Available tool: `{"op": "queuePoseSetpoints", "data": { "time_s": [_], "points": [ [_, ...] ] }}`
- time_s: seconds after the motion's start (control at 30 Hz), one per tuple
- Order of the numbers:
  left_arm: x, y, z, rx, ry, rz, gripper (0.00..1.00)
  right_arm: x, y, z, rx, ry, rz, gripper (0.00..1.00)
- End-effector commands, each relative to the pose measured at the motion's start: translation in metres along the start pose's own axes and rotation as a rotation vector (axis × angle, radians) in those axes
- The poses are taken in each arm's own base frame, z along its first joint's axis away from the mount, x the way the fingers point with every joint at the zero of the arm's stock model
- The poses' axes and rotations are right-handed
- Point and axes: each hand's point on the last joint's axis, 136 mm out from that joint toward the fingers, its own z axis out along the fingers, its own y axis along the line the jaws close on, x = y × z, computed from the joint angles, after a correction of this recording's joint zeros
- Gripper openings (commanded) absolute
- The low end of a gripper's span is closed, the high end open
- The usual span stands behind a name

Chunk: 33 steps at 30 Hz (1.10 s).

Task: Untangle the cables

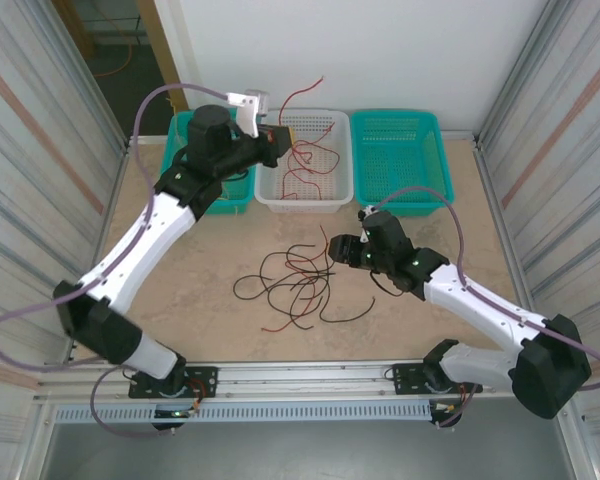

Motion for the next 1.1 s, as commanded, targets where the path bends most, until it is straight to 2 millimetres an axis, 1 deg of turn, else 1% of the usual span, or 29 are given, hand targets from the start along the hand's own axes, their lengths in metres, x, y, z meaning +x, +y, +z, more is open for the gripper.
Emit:
{"op": "queuePoseSetpoints", "data": {
  "time_s": [0.0, 0.1, 0.2, 0.23, 0.27, 0.33, 0.37, 0.4, 0.47, 0.53, 0.6, 0.67, 0.77, 0.83, 0.87, 0.93, 1.0, 1.07],
  "points": [
    [-0.038, 0.004, 0.01, -0.002, -0.07, -0.027, 0.0, 0.001, -0.012, -0.008, 0.042, -0.018, 0.027, 0.55],
    [-0.037, 0.035, 0.033, -0.067, -0.043, -0.081, 0.0, 0.0, -0.014, -0.01, 0.052, -0.017, 0.03, 0.54],
    [-0.028, 0.07, 0.056, -0.129, -0.002, -0.166, 0.0, -0.001, -0.016, -0.012, 0.057, -0.021, 0.032, 0.54],
    [-0.025, 0.079, 0.062, -0.14, 0.013, -0.19, 0.04, -0.001, -0.016, -0.012, 0.059, -0.023, 0.032, 0.54],
    [-0.02, 0.088, 0.07, -0.147, 0.032, -0.217, 0.11, -0.002, -0.016, -0.012, 0.062, -0.024, 0.031, 0.55],
    [-0.009, 0.101, 0.083, -0.14, 0.058, -0.269, 0.37, -0.002, -0.017, -0.012, 0.073, -0.021, 0.03, 0.54],
    [-0.005, 0.106, 0.088, -0.132, 0.064, -0.296, 0.46, -0.003, -0.018, -0.012, 0.078, -0.02, 0.028, 0.54],
    [0.002, 0.111, 0.094, -0.127, 0.078, -0.324, 0.54, -0.004, -0.018, -0.012, 0.08, -0.022, 0.027, 0.54],
    [0.012, 0.114, 0.1, -0.111, 0.1, -0.349, 0.6, -0.006, -0.017, -0.014, 0.086, -0.024, 0.02, 0.55],
    [0.018, 0.114, 0.102, -0.106, 0.12, -0.361, 0.6, -0.008, -0.017, -0.015, 0.091, -0.028, 0.013, 0.55],
    [0.019, 0.112, 0.096, -0.102, 0.123, -0.354, 0.59, -0.01, -0.017, -0.017, 0.098, -0.031, 0.006, 0.55],
    [0.015, 0.106, 0.085, -0.1, 0.11, -0.333, 0.59, -0.009, -0.018, -0.016, 0.104, -0.023, 0.0, 0.56],
    [0.008, 0.092, 0.059, -0.097, 0.082, -0.285, 0.59, -0.002, -0.019, -0.009, 0.109, 0.01, 0.009, 0.56],
    [0.009, 0.082, 0.038, -0.092, 0.077, -0.256, 0.59, 0.004, -0.021, -0.003, 0.114, 0.033, 0.016, 0.56],
    [0.013, 0.077, 0.026, -0.092, 0.073, -0.248, 0.58, 0.007, -0.022, 0.001, 0.117, 0.047, 0.019, 0.56],
    [0.026, 0.072, 0.006, -0.088, 0.061, -0.247, 0.57, 0.012, -0.025, 0.008, 0.129, 0.075, 0.024, 0.55],
    [0.046, 0.064, -0.014, -0.07, 0.063, -0.243, 0.56, 0.015, -0.024, 0.017, 0.126, 0.098, 0.028, 0.52],
    [0.072, 0.057, -0.032, -0.065, 0.093, -0.233, 0.56, 0.019, -0.02, 0.027, 0.114, 0.131, 0.028, 0.5]
  ]
}}
